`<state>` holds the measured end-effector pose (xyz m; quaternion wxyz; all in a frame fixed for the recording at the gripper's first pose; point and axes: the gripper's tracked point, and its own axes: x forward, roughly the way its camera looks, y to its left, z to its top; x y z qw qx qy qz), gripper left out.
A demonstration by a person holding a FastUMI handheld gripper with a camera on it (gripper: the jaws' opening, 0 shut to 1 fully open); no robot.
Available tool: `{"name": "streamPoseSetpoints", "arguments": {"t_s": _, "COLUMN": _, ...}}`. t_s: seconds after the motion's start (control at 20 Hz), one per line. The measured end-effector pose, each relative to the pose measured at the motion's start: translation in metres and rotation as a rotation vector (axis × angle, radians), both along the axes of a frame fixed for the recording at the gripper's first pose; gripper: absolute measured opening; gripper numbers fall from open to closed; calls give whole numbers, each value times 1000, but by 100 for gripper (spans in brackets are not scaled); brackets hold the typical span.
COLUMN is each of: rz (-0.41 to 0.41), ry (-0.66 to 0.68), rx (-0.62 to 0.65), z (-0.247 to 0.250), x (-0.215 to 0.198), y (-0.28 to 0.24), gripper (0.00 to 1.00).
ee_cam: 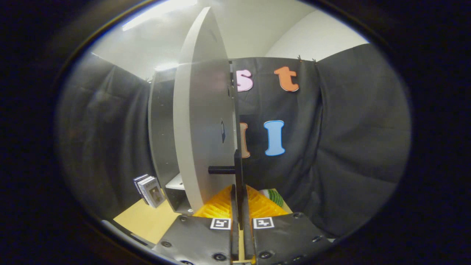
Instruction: Open the shoe cabinet door, grab the shoes and put them into the shoe cabinet, then close the shoe cabinet door.
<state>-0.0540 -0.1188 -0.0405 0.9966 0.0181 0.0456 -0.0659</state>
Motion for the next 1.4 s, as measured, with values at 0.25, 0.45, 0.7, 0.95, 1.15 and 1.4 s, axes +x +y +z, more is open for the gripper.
{"name": "streamPoseSetpoints", "arguments": {"t_s": 0.25, "rz": -28, "ry": -5, "rx": -33, "z": 1, "x": -7, "y": -21, "gripper": 8}}
{"name": "streamPoseSetpoints", "arguments": {"t_s": 0.45, "rz": -48, "ry": -5, "rx": -34, "z": 4, "x": -13, "y": -41, "gripper": 8}}
{"name": "streamPoseSetpoints", "arguments": {"t_s": 0.7, "rz": -38, "ry": -38, "rx": -82, "z": 17, "x": -35, "y": -42, "gripper": 8}}
{"name": "streamPoseSetpoints", "arguments": {"t_s": 0.95, "rz": 20, "ry": -50, "rx": -94, "z": 19, "x": -59, "y": -12, "gripper": 7}}
{"name": "streamPoseSetpoints", "arguments": {"t_s": 1.15, "rz": 58, "ry": -48, "rx": -57, "z": 6, "x": -61, "y": 24, "gripper": 7}}
{"name": "streamPoseSetpoints", "arguments": {"t_s": 1.4, "rz": 82, "ry": -25, "rx": 0, "z": -36, "x": -40, "y": 82, "gripper": 12}}
